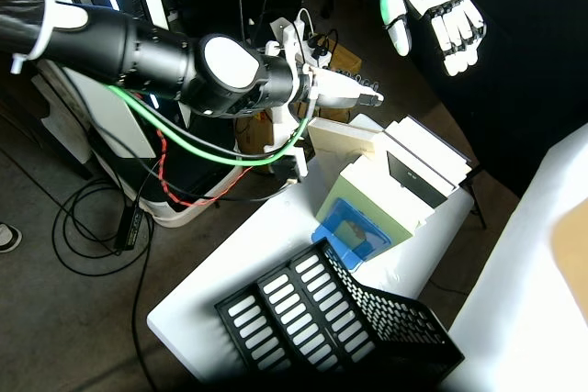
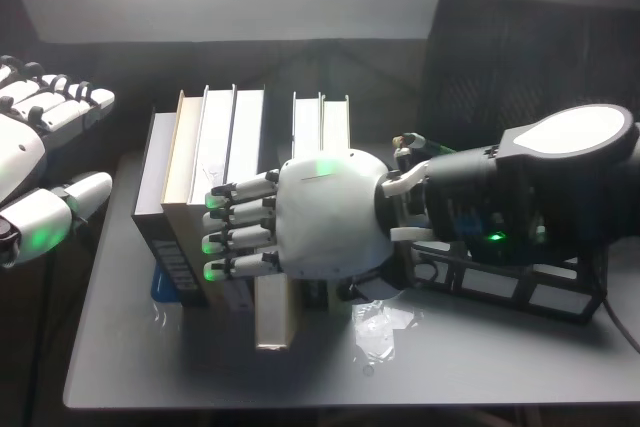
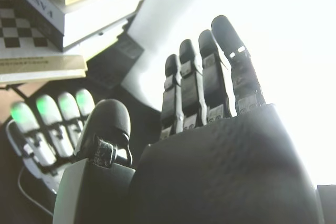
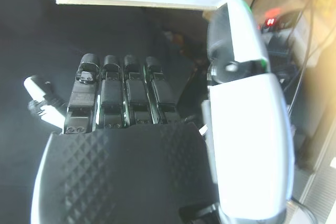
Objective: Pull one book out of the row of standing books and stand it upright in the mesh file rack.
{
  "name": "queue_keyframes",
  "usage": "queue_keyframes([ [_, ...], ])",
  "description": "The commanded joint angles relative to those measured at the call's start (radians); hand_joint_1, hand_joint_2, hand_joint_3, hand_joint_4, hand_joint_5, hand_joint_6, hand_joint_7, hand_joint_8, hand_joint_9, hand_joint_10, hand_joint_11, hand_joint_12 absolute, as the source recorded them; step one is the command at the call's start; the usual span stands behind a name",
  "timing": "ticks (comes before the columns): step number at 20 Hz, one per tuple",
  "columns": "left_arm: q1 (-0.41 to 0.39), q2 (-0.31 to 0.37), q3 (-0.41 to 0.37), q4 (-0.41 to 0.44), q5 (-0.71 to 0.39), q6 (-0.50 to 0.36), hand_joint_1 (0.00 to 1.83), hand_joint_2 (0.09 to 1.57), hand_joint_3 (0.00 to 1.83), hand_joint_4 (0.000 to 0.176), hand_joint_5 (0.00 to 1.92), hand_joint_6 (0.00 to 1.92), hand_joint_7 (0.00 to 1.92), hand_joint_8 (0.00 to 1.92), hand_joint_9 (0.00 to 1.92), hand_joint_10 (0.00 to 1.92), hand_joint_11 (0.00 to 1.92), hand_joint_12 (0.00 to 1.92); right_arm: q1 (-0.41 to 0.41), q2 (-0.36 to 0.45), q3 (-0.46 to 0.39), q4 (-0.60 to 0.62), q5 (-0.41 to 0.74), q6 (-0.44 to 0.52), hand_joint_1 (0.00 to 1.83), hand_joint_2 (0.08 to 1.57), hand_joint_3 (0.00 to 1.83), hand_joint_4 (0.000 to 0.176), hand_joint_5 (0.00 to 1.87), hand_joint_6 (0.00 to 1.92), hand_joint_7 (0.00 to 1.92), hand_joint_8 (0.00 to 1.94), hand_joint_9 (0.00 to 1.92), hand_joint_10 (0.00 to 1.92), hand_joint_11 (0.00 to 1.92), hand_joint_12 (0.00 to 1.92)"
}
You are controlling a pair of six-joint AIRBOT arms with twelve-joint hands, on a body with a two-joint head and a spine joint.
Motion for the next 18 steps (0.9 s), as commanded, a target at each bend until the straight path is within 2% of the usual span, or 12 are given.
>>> queue_keyframes([
  [1,-0.001,0.012,0.004,-0.006,-0.134,0.004,0.00,1.51,0.00,0.000,0.27,0.00,0.32,0.00,0.19,0.18,0.00,1.15,0.013,-0.004,0.004,0.008,0.014,-0.005,0.88,1.09,0.01,0.000,0.01,0.00,0.01,0.00,0.00,0.00,0.00,0.00],
  [6,0.007,0.012,-0.001,-0.010,-0.150,0.003,0.00,1.51,0.00,0.000,0.27,0.01,0.32,0.00,0.18,0.18,0.00,1.14,0.003,-0.075,0.049,-0.070,-0.032,-0.013,0.95,1.03,0.01,0.000,0.05,0.01,0.04,0.01,0.05,0.01,0.01,0.19],
  [8,0.015,0.012,-0.002,-0.014,-0.163,-0.001,0.00,1.50,0.00,0.000,0.26,0.01,0.30,0.01,0.17,0.19,0.00,1.25,-0.008,-0.099,0.063,-0.108,-0.064,-0.013,0.97,0.95,0.00,0.002,0.10,0.02,0.11,0.01,0.11,0.02,0.00,0.44],
  [9,0.017,0.012,-0.002,-0.015,-0.167,-0.003,0.00,1.51,0.00,0.000,0.26,0.00,0.31,0.00,0.11,0.37,0.00,1.35,-0.011,-0.107,0.070,-0.115,-0.071,-0.013,1.27,0.97,0.00,0.000,0.45,0.11,0.45,0.07,0.43,0.17,0.00,1.00],
  [10,0.018,0.011,-0.002,-0.015,-0.169,-0.005,0.00,1.51,0.00,0.000,0.26,0.00,0.33,0.00,0.01,0.63,0.00,1.37,-0.014,-0.116,0.078,-0.119,-0.077,-0.013,1.28,1.08,0.02,0.000,0.57,0.06,0.53,0.01,0.41,0.30,0.00,1.09],
  [12,0.019,0.009,0.000,-0.015,-0.166,-0.007,0.00,1.51,0.00,0.000,0.25,0.00,0.31,0.00,0.00,0.59,0.00,1.29,-0.018,-0.132,0.090,-0.131,-0.084,-0.013,1.34,0.92,0.00,0.000,0.38,0.01,0.32,0.00,0.15,0.40,0.00,0.69],
  [13,0.020,0.006,0.001,-0.015,-0.166,-0.010,0.00,1.53,0.00,0.000,0.27,0.01,0.33,0.01,0.00,0.61,0.00,1.25,-0.019,-0.137,0.093,-0.134,-0.088,-0.013,1.48,0.84,0.00,0.000,0.63,0.07,0.54,0.05,0.38,0.46,0.00,1.28],
  [14,0.020,0.003,0.002,-0.015,-0.167,-0.014,0.00,1.53,0.00,0.000,0.28,0.01,0.34,0.01,0.00,0.64,0.00,1.25,-0.021,-0.142,0.097,-0.140,-0.092,-0.013,1.08,1.18,0.03,0.000,0.54,0.02,0.42,0.02,0.12,0.52,0.00,0.63],
  [15,0.021,0.002,0.003,-0.015,-0.167,-0.015,0.00,1.53,0.00,0.000,0.28,0.01,0.34,0.01,0.00,0.64,0.00,1.25,-0.026,-0.146,0.100,-0.146,-0.097,-0.013,1.08,1.18,0.03,0.000,0.54,0.02,0.42,0.02,0.12,0.52,0.00,0.63],
  [16,0.021,0.001,0.003,-0.015,-0.167,-0.015,0.00,1.52,0.00,0.000,0.27,0.01,0.33,0.01,0.00,0.61,0.00,1.19,-0.029,-0.147,0.101,-0.152,-0.101,-0.013,1.12,1.17,0.01,0.000,0.38,0.00,0.31,0.00,0.04,0.45,0.00,0.19],
  [17,0.021,0.001,0.004,-0.015,-0.167,-0.016,0.00,1.52,0.00,0.000,0.26,0.00,0.32,0.00,0.00,0.58,0.00,1.08,-0.032,-0.149,0.102,-0.157,-0.103,-0.013,1.21,1.08,0.00,0.000,0.30,0.00,0.23,0.00,0.05,0.31,0.00,0.04],
  [18,0.021,0.000,0.004,-0.015,-0.168,-0.016,0.00,1.53,0.00,0.000,0.27,0.01,0.34,0.01,0.00,0.61,0.00,1.07,-0.033,-0.152,0.103,-0.158,-0.104,-0.013,1.13,1.19,0.03,0.000,0.43,0.06,0.30,0.03,0.08,0.30,0.00,0.01],
])
